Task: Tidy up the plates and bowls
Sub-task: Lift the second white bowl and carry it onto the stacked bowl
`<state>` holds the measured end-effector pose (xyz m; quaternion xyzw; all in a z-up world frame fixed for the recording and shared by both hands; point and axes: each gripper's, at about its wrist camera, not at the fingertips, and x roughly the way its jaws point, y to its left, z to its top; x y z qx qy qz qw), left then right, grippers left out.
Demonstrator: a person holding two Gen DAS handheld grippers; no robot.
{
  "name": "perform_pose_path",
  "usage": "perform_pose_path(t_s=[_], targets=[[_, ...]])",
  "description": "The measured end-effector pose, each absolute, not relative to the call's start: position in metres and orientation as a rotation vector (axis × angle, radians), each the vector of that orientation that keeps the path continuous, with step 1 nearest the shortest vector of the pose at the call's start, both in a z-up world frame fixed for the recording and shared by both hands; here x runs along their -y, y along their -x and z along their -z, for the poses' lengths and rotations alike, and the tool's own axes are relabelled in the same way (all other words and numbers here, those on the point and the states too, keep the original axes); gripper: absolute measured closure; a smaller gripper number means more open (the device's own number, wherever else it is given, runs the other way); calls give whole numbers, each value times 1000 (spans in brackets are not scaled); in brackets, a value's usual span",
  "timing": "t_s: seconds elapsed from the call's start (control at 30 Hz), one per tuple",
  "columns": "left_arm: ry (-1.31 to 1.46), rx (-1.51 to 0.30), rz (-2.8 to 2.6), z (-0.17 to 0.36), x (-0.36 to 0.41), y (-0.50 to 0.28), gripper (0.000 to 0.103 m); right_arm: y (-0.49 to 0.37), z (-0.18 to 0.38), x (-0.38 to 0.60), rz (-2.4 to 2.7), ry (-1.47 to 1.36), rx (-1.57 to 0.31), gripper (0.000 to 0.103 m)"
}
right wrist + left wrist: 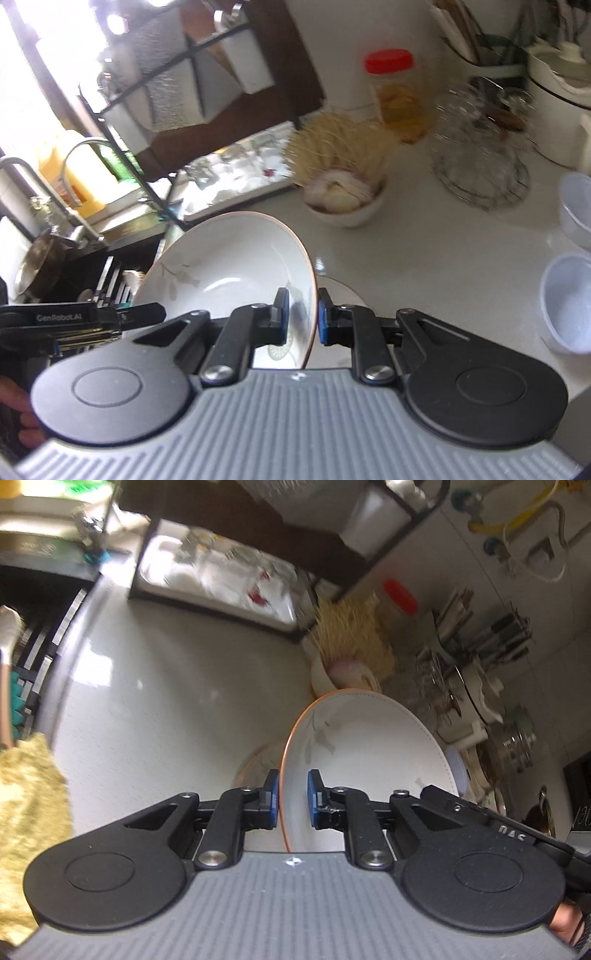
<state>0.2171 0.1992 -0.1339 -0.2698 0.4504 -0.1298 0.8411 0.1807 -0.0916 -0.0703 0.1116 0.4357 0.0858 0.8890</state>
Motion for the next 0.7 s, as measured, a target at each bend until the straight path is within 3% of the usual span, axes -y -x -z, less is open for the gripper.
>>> perform_pose_path(t_s=[0.4, 0.7], targets=[[532, -1118, 274, 195, -165, -253, 85, -189, 126, 112, -65, -235, -970, 85], [490, -1177, 247, 211, -163, -270, 85, -196, 143, 107, -65, -223, -995, 85]])
